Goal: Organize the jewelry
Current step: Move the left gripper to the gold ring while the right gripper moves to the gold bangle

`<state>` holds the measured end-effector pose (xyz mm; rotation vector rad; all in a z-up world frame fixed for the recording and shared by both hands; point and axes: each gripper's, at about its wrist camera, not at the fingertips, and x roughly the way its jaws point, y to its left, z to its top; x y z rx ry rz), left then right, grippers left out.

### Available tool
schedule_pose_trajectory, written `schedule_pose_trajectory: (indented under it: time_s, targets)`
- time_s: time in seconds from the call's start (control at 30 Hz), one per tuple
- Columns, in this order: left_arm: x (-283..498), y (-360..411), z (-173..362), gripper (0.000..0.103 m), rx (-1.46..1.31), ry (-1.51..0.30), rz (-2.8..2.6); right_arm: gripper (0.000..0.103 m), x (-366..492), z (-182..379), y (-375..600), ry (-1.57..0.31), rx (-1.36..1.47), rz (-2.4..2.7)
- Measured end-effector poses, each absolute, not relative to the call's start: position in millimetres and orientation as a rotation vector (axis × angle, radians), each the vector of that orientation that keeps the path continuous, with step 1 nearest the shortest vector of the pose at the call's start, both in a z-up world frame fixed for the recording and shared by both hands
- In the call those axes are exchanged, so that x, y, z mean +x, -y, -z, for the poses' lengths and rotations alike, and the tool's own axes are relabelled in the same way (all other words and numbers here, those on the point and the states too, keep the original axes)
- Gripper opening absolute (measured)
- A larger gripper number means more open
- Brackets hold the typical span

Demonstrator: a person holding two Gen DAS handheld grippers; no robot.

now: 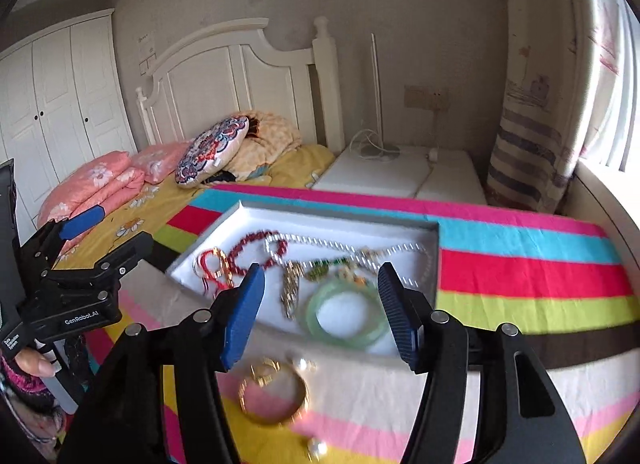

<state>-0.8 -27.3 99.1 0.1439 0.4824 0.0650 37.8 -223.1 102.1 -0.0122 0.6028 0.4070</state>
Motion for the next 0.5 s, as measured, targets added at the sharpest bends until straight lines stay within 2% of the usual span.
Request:
schedule_pose_trajectory:
  time_s: [0.27,0.5]
  targets:
    - [-35.1,54.8,-61.1,0.101,0.181,-0.58,-0.001,0.058,-5.8,-62.7,260.3,-0.684,0.041,-0.352]
    - [-60.1,44.9,-39.8,0.101,0.118,-0.656,-0.023,0.061,-24.1,-39.9,238.6,-0.756,-0.041,-0.414]
